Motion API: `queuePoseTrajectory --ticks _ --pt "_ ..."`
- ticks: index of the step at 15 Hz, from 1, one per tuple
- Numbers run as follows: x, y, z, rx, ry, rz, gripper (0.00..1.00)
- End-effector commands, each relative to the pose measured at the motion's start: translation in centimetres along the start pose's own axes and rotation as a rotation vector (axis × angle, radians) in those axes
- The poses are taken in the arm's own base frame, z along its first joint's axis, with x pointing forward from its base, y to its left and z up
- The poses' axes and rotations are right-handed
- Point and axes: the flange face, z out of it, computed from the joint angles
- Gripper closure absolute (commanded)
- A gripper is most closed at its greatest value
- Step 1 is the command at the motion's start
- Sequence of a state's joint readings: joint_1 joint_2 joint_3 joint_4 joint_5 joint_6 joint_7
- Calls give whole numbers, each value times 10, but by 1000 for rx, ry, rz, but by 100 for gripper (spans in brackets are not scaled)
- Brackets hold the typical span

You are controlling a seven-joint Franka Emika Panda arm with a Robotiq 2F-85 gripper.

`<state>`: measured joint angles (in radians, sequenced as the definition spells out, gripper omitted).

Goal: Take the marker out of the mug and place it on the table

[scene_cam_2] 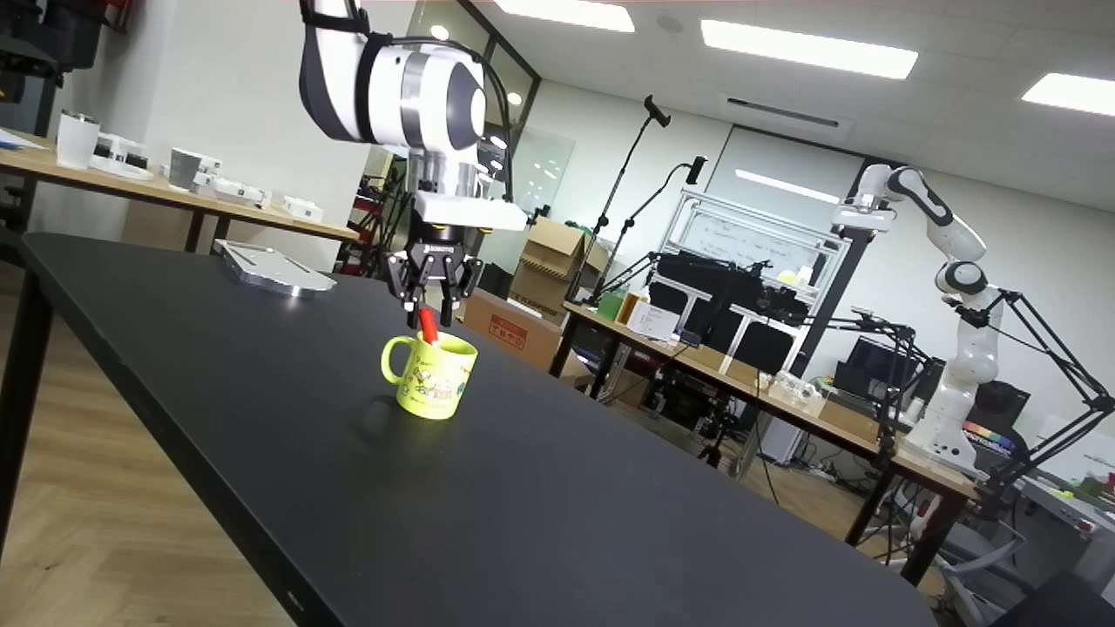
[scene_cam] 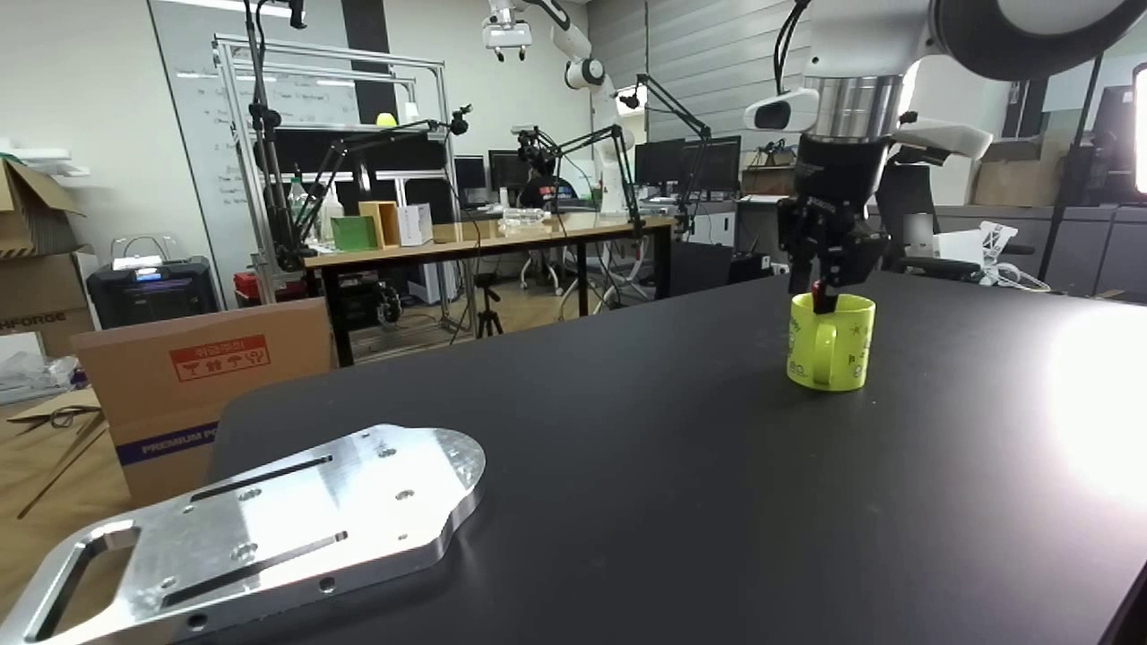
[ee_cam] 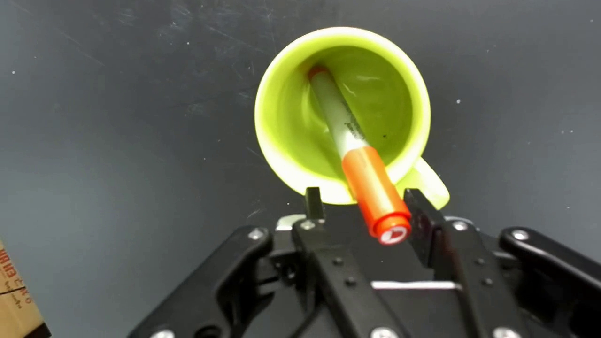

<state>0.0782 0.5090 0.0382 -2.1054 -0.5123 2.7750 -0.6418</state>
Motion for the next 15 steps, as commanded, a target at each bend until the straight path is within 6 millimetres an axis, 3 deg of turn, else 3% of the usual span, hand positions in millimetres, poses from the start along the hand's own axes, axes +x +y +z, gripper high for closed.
queuePoseTrajectory --ticks 1,4,7,15 --pt "2 2 1 -15 -1 39 81" --pt "-2 2 -3 15 -20 70 98" --pt "-13 7 -17 42 -36 120 95" --pt "-49 27 -115 35 -53 279 95"
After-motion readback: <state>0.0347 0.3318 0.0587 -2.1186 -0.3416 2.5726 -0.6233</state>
